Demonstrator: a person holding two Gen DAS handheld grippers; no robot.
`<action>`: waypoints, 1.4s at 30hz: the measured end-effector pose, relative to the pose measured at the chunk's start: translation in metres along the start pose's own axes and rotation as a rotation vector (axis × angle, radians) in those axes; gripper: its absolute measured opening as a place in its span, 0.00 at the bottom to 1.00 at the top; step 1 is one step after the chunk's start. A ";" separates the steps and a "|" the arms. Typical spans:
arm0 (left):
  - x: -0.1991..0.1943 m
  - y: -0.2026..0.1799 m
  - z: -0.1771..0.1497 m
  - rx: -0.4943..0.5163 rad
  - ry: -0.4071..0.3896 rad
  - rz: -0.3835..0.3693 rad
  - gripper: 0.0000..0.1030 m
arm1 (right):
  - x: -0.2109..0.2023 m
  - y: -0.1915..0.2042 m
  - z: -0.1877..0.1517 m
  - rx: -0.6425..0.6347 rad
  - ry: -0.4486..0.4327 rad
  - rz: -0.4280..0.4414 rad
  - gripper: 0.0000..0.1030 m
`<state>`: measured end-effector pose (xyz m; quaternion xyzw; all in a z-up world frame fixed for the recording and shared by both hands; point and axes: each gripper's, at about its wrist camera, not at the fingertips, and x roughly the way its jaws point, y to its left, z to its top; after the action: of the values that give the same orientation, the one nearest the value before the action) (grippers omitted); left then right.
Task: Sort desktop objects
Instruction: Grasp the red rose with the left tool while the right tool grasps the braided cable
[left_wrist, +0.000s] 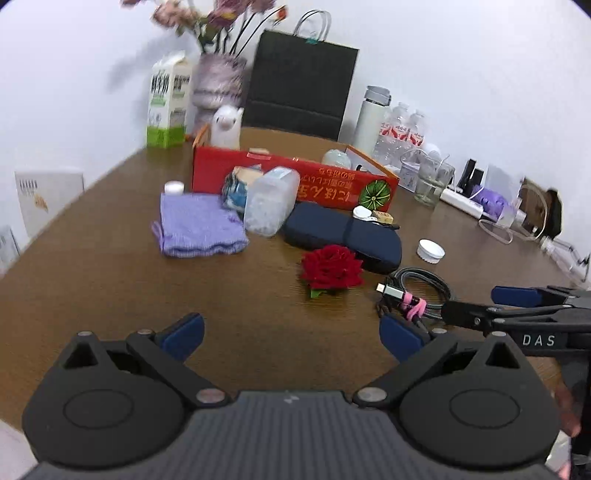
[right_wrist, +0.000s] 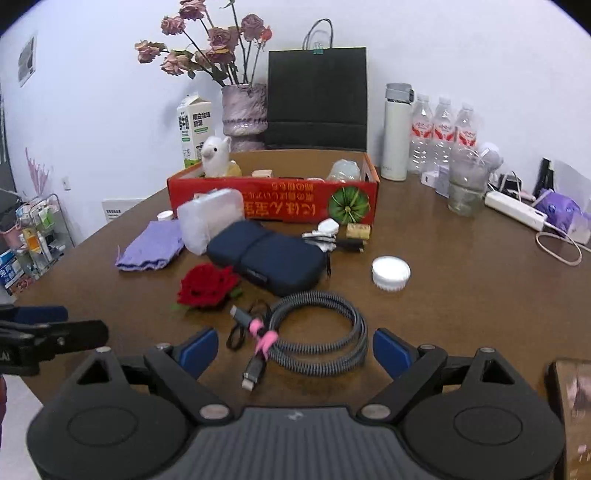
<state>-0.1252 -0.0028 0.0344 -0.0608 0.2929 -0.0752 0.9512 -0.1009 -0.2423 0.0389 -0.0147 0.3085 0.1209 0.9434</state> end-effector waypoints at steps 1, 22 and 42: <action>0.002 -0.003 0.000 0.015 -0.002 0.006 1.00 | 0.001 0.000 -0.001 -0.003 0.002 -0.006 0.88; 0.093 -0.009 0.035 0.021 0.034 -0.066 1.00 | 0.058 0.003 0.003 -0.046 0.009 -0.027 0.89; 0.117 -0.017 0.042 0.019 0.083 -0.146 0.36 | 0.076 0.018 0.014 -0.078 0.039 0.101 0.40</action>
<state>-0.0076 -0.0379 0.0070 -0.0700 0.3263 -0.1495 0.9307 -0.0375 -0.2072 0.0067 -0.0383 0.3224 0.1797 0.9286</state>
